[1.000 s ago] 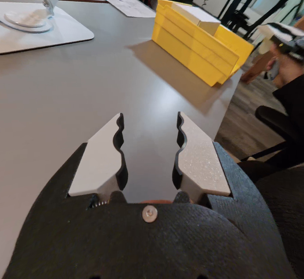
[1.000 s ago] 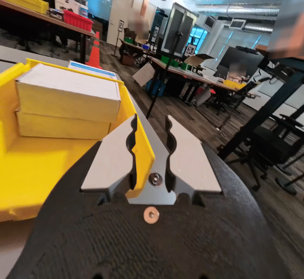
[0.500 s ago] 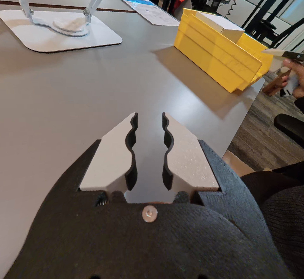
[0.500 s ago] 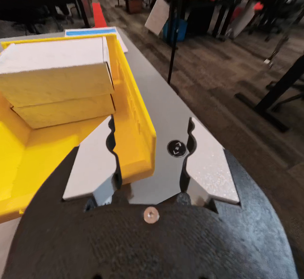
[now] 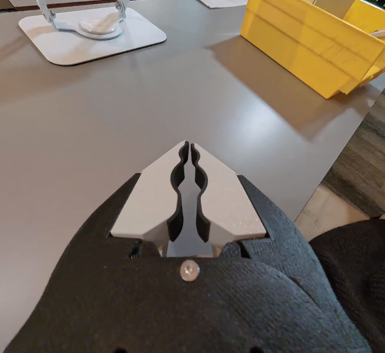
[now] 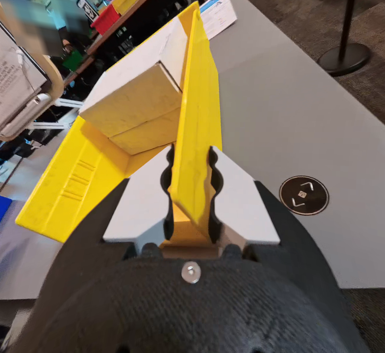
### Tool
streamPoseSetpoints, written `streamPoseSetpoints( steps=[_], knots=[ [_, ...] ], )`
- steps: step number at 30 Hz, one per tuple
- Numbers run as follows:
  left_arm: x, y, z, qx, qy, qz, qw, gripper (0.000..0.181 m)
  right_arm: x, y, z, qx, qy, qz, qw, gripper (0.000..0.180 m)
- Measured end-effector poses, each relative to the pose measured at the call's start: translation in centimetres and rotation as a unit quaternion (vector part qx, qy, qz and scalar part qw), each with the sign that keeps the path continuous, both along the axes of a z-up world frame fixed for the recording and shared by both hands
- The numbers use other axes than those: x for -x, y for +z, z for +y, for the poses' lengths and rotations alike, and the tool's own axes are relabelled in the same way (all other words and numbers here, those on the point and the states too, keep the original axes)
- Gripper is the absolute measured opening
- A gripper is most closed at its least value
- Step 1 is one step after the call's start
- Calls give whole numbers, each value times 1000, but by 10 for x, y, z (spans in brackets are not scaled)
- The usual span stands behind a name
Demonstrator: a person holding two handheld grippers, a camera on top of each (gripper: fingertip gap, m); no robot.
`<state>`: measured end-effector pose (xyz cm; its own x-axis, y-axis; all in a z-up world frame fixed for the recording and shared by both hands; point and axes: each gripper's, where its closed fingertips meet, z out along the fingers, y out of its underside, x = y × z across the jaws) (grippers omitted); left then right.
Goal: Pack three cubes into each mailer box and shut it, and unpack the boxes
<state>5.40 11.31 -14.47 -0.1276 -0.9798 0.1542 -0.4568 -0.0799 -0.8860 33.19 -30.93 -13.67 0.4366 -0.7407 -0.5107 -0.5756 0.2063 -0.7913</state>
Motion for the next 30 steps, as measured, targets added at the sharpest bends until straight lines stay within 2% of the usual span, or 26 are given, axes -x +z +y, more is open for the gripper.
streamPoseSetpoints(
  steps=[1,5,11,14,17,19,20,21,23,26,30],
  knots=[
    [0,2,1,-1,3,-4,1000,2,-1,0,-1,-4,0,-3,1000,31],
    [0,11,14,-2,33,-27,999,13,-2,1,-1,-9,-1,-9,1000,31],
    [13,29,43,-16,105,-61,992,16,6,2,4,-3,-6,-6,1000,28],
    [34,31,68,-62,181,-63,979,16,16,5,18,10,12,-7,1000,26],
    [76,50,110,-139,308,-81,938,20,27,12,42,28,50,-21,998,21],
    [120,72,148,-205,419,-91,880,23,35,15,63,40,77,-34,996,16],
    [141,82,162,-231,459,-96,853,25,37,16,71,57,85,-49,994,5],
    [157,87,173,-250,482,-94,834,31,43,14,85,63,112,-45,991,5],
    [178,83,192,-261,509,-59,818,48,55,11,112,43,155,-23,987,4],
    [195,47,211,-246,521,28,817,69,69,11,147,47,202,-27,978,4],
    [204,13,219,-255,512,90,815,76,80,15,179,50,247,-38,967,4]
  ],
)
